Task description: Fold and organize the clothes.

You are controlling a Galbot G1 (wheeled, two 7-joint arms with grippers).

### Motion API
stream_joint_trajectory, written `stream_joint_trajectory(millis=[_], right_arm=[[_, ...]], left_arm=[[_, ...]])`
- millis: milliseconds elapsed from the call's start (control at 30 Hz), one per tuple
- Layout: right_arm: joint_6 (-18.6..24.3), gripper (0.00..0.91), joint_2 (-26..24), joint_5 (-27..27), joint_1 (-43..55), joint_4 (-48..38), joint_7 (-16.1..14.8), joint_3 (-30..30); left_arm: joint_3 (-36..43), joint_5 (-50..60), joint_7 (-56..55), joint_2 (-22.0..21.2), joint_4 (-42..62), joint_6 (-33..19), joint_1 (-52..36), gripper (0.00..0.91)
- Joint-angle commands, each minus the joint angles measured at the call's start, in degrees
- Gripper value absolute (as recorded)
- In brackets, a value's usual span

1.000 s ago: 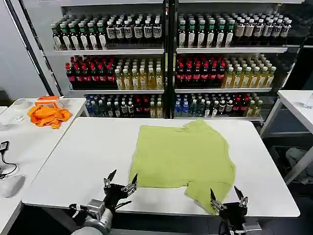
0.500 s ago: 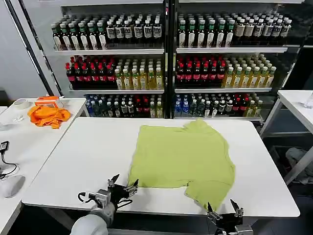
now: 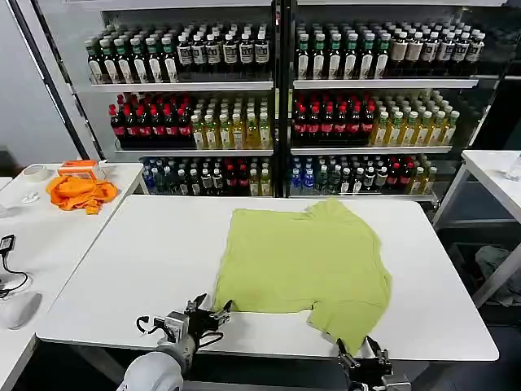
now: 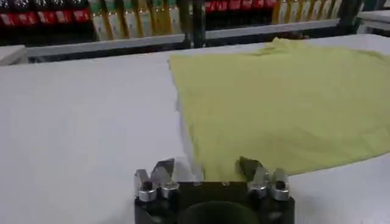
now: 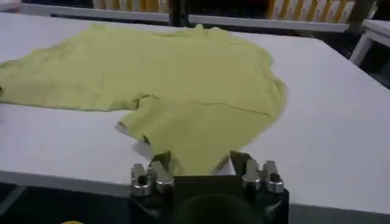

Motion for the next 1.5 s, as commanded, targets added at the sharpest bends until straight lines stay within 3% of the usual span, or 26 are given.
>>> stream_joint_trajectory(millis=[33, 467, 833, 1133, 1333, 1500], right_arm=[[-0.49, 0.0, -0.01, 0.8, 0.05, -0.19, 0.13, -0.31], [2.53, 0.0, -0.78, 0.92, -0.9, 1.68, -1.68, 1.96], [2.88, 0.0, -2.31, 0.4, -6.46, 11.58, -2.17, 7.18], [2.82, 0.0, -3.61, 0.49, -9.73, 17.6, -2.39, 11.86], [2.8, 0.0, -5.99, 1.26, -2.99, 14.24, -2.73, 13.57], [2.78, 0.0, -10.14, 4.1, 6.8, 6.44, -3.02, 12.47]], left_arm=[[-0.09, -1.92, 0.18, -0.01, 0.86, 0.64, -0.39, 0.02], [-3.46, -9.41, 1.51, 0.11, -3.53, -0.26, 1.14, 0.02], [-9.51, -13.98, 0.36, 1.4, -13.69, -0.94, 10.48, 0.02], [-12.33, -16.0, 0.07, 2.42, -19.03, -0.83, 12.74, 0.02], [-11.17, -17.07, 0.01, 4.83, -14.76, -1.03, 8.28, 0.02], [-8.74, -17.65, 0.0, 5.36, -8.25, -1.66, 2.66, 0.02]])
